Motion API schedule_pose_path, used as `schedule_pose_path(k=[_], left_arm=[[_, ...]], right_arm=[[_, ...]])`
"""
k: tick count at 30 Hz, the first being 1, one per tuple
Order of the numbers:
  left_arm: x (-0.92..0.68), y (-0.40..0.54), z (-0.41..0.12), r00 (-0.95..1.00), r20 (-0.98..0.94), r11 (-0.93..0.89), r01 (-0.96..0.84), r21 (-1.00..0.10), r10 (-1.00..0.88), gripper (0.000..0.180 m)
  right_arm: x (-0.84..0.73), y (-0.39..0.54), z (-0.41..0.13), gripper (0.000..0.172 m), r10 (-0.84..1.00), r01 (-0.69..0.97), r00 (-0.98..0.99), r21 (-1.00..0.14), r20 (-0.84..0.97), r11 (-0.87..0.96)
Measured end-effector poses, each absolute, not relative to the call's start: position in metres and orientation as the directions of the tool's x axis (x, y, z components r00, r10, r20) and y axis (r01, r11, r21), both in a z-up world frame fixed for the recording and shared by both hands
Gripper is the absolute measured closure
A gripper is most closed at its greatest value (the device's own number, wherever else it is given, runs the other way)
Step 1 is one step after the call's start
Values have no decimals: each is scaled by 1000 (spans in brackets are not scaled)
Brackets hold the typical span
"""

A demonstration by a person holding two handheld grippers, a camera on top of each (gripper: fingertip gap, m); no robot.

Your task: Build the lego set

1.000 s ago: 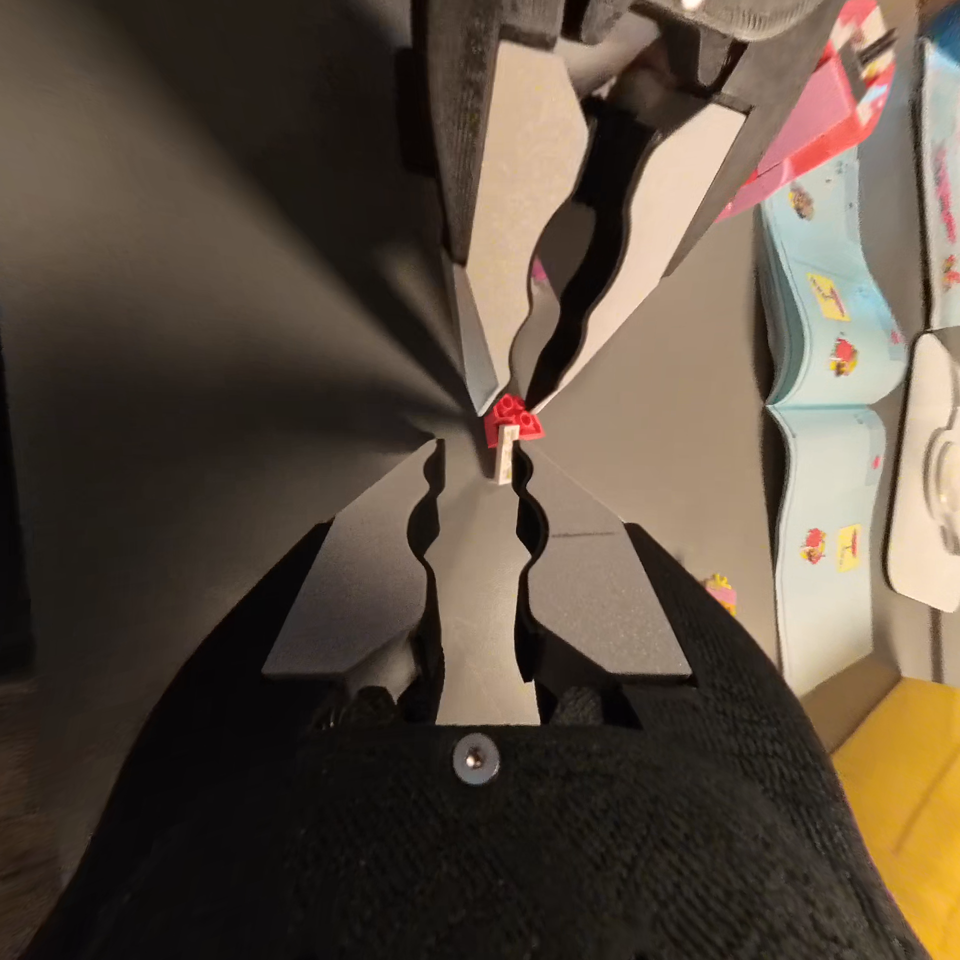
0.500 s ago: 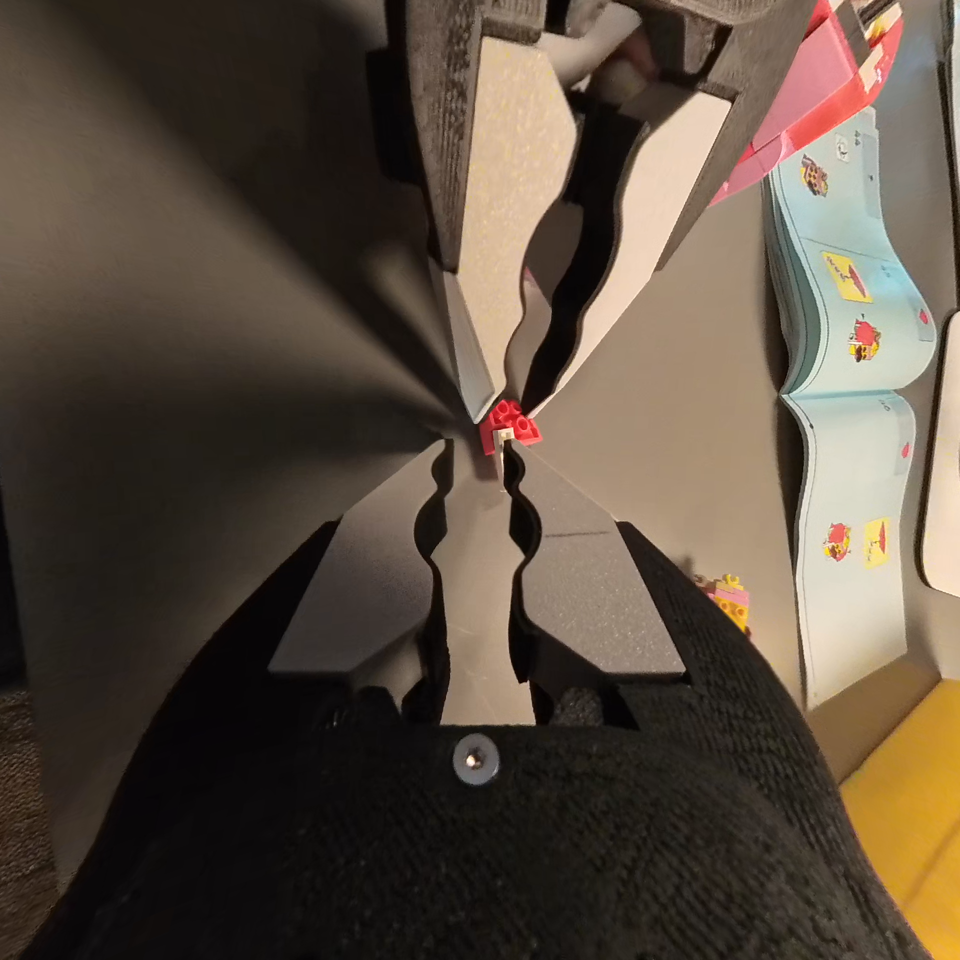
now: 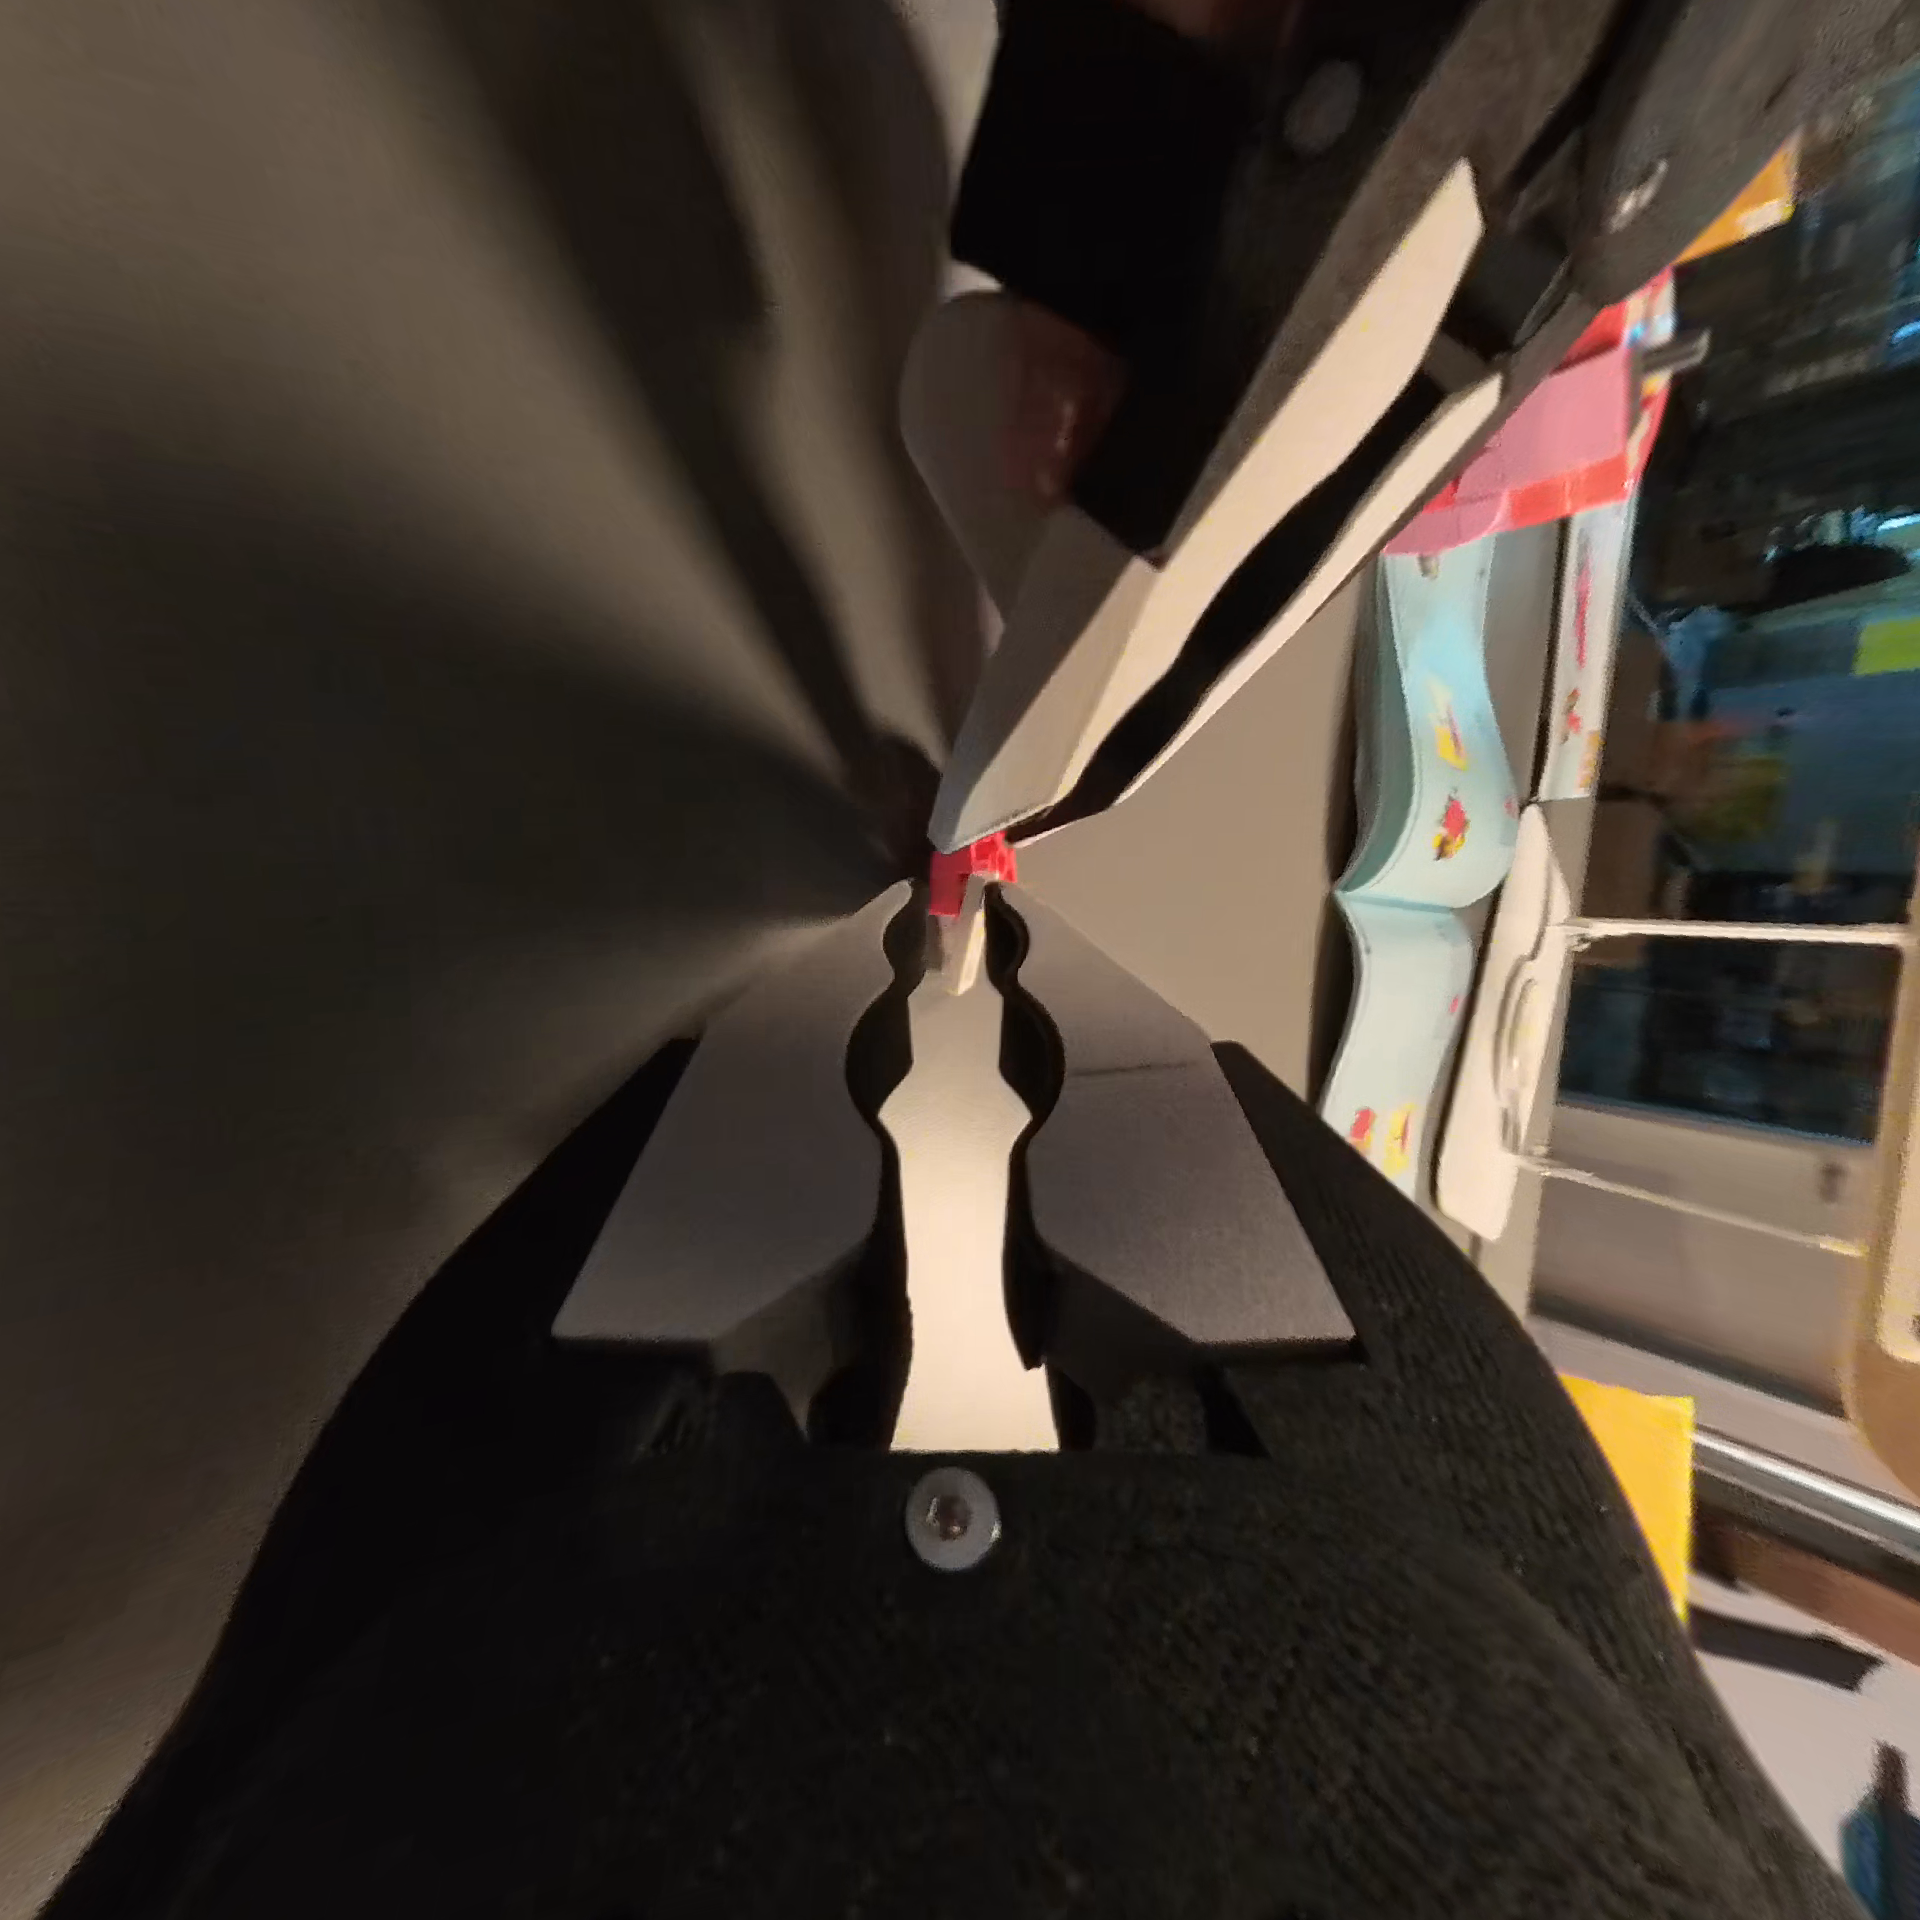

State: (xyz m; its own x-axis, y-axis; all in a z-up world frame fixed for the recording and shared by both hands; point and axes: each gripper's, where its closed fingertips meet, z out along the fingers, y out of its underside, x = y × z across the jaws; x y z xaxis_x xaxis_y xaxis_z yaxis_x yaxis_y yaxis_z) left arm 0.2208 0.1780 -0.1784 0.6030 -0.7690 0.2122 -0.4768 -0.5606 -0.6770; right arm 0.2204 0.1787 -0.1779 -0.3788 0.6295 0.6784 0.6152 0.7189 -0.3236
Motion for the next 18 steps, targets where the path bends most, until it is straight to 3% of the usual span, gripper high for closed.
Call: schedule_pose_path(k=[18], left_arm=[[218, 176, -163, 587, 305, -591, -389, -706, -750, 164]], right_arm=[[215, 176, -163, 165, 553, 566, -321, -313, 769, 763]])
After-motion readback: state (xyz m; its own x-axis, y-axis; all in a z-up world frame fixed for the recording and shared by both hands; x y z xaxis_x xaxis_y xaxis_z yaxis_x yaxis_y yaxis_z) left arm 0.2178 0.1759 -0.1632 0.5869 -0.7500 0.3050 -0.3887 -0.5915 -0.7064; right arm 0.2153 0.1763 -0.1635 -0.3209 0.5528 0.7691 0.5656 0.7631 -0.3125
